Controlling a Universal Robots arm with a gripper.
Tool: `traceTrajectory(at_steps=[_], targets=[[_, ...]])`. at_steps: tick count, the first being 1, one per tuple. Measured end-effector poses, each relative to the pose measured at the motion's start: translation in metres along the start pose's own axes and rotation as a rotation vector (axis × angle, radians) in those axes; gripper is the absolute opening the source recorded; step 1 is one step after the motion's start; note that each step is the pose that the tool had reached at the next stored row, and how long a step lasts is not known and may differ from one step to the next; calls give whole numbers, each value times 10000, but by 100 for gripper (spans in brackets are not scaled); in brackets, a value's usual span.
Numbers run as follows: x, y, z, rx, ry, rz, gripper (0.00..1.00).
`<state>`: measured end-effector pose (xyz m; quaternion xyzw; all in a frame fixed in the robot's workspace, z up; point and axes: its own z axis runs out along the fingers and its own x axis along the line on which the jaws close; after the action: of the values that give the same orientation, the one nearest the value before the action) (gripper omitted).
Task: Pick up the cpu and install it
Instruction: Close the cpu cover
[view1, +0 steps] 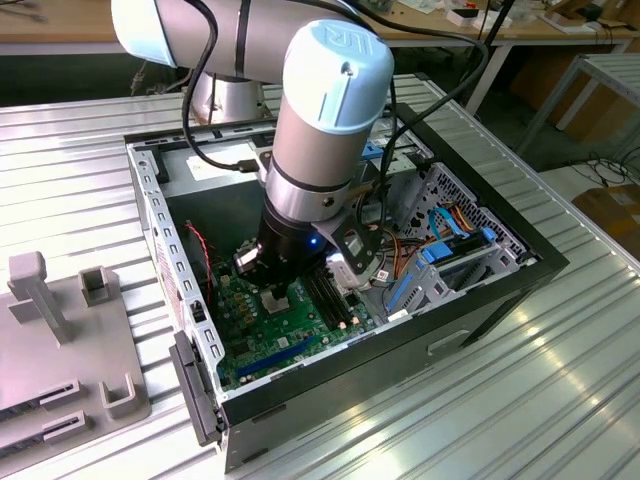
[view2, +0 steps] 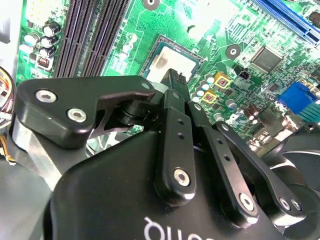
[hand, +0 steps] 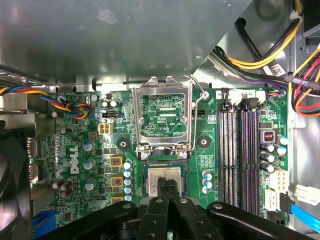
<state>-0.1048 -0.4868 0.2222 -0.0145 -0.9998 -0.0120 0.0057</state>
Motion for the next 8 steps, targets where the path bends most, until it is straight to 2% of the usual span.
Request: traceTrajectory(at_steps=[4,8], targets=[[-71,2,0,0,0,-50,11],[-72,3,0,7,16,-692,11]])
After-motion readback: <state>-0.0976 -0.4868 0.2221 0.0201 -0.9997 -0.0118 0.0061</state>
